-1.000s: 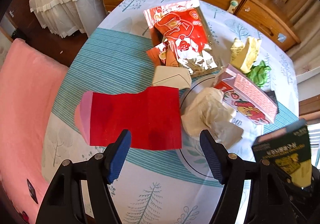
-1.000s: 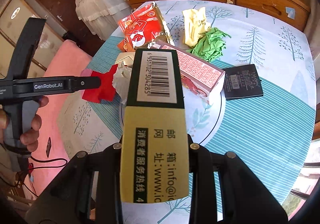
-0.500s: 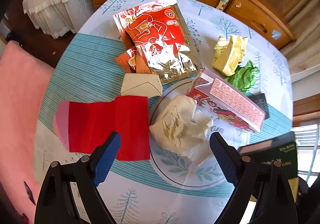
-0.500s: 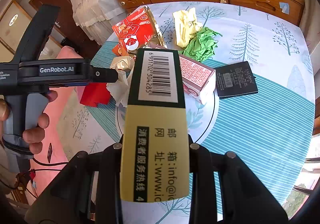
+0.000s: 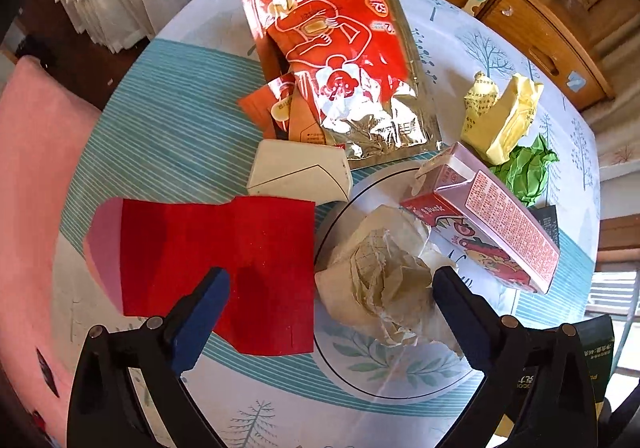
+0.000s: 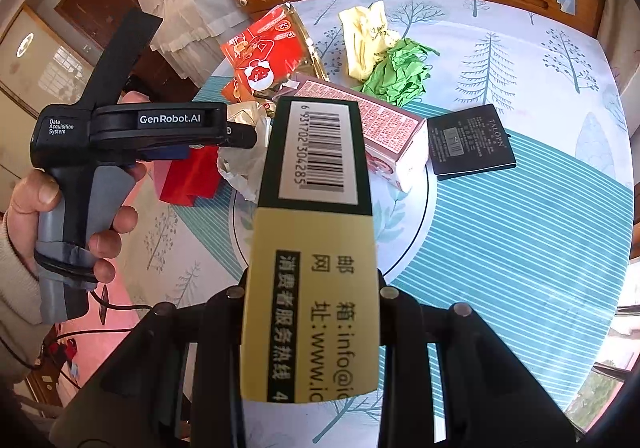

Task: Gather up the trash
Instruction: 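Close the left tool on the crumpled tissue and red paper while the right tool holds the box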

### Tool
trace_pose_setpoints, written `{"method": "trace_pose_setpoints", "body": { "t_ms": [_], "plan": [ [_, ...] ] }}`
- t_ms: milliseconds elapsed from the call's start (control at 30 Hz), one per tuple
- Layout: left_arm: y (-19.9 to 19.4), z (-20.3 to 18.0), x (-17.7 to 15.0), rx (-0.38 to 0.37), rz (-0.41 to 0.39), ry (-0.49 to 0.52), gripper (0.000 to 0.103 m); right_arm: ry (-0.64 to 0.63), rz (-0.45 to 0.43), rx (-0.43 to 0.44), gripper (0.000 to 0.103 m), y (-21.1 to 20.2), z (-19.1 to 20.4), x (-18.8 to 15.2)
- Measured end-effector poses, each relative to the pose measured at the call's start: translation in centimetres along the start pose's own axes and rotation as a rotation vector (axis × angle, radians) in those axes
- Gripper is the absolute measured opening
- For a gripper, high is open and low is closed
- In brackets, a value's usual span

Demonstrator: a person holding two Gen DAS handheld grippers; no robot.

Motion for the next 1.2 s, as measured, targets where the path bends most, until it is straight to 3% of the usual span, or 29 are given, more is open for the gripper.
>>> {"method": "trace_pose_setpoints", "body": {
  "t_ms": [200, 333, 500, 633, 733, 900, 933, 1200],
  "plan": [
    [1.5, 1.2, 0.3, -0.092, 0.053, -0.071, 0.102, 0.006, 0.004, -0.006, 0.026, 0.1, -0.2, -0.1],
    [3.9, 1.2, -0.1, -0.032, 0.135, -0.056, 0.102, 0.025, 0.013, -0.004, 0.026, 0.4, -0.5, 0.0],
    [3.7, 0.8, -0.4, 0.026, 0.107, -0.043, 0.101, 0.02, 0.005, 0.0, 0.026, 0.4, -0.3, 0.2],
    [3.0, 0.2, -0.6, 0.029, 0.087, -0.019, 0.074, 0.023, 0.008, 0.001, 0.026, 0.5, -0.3, 0.1],
    [2.3, -0.2, -1.1, 0.055, 0.076, 0.018, 0.068, 0.033, 0.007, 0.005, 0.026, 0.4, -0.4, -0.1],
    [-0.2, 0.5, -2.9, 0.05, 0.033, 0.031, 0.041, 0.035, 0.012, 0.004, 0.026, 0.4, -0.2, -0.5],
    [-0.8, 0.5, -3.6, 0.04, 0.025, 0.036, 0.03, 0.034, 0.012, 0.004, 0.026, 0.4, -0.1, -0.7],
    [-5.3, 2.3, -8.6, -0.052, -0.013, 0.051, 0.028, 0.014, 0.013, 0.003, 0.026, 0.5, 2.6, -2.4]
  ]
}}
Point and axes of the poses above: each gripper's, at about its wrist camera, not at the fingertips, and y roughly the way its jaws point, z to its left, x to its top, the point moved 2 cm from there along y, roughly the way its jaws point, and after that the axes turned 1 degree about z, right-handed, at the moved point
